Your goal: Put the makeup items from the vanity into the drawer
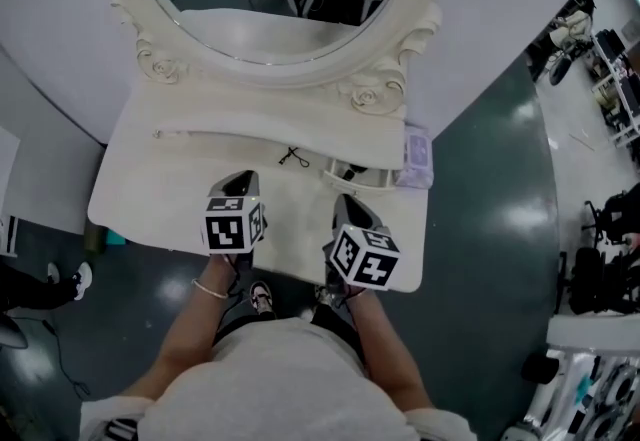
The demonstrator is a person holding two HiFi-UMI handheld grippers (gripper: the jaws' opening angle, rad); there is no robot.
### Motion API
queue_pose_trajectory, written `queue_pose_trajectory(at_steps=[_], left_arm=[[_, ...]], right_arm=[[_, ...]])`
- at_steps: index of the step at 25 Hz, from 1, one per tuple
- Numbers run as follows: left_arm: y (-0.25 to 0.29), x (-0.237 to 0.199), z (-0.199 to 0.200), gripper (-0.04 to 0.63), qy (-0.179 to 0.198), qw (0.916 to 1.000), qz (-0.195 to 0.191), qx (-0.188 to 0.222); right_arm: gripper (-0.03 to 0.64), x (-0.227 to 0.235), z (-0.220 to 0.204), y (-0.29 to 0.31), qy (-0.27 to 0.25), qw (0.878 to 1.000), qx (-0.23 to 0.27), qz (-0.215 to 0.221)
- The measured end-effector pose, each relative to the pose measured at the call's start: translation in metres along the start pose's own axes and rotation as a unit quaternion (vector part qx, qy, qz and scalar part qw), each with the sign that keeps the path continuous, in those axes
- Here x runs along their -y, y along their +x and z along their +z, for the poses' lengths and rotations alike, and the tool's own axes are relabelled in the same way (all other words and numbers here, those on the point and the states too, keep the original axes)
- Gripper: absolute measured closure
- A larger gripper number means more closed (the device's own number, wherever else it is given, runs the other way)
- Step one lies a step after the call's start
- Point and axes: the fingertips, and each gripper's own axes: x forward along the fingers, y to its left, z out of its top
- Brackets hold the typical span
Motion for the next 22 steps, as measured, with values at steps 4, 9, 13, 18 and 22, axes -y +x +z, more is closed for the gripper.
queue_pose_trajectory(at_steps=[4, 9, 13, 18, 22], left_arm=[[-0.0021, -0.0062, 0.0036, 0.582, 0.003, 1.0000, -0.006, 0.001], [-0.0041, -0.0050, 0.0036, 0.583, 0.004, 0.9999, -0.013, 0.004], [-0.0054, -0.0034, 0.0029, 0.583, 0.004, 0.9999, -0.014, 0.004], [-0.0071, -0.0022, 0.0015, 0.584, 0.006, 0.9999, -0.007, 0.009], [-0.0062, -0.0045, -0.0019, 0.583, -0.003, 1.0000, -0.001, 0.008]], right_arm=[[0.598, -0.0056, 0.0043, -0.0007, -0.003, 1.000, 0.007, -0.007], [0.598, -0.0036, 0.0050, -0.0040, -0.004, 1.000, 0.010, -0.013], [0.598, -0.0022, 0.0049, -0.0060, -0.005, 1.000, 0.009, -0.013], [0.598, 0.0001, 0.0039, -0.0073, -0.008, 1.000, 0.007, -0.012], [0.598, 0.0017, 0.0029, -0.0076, -0.010, 1.000, 0.004, -0.011]])
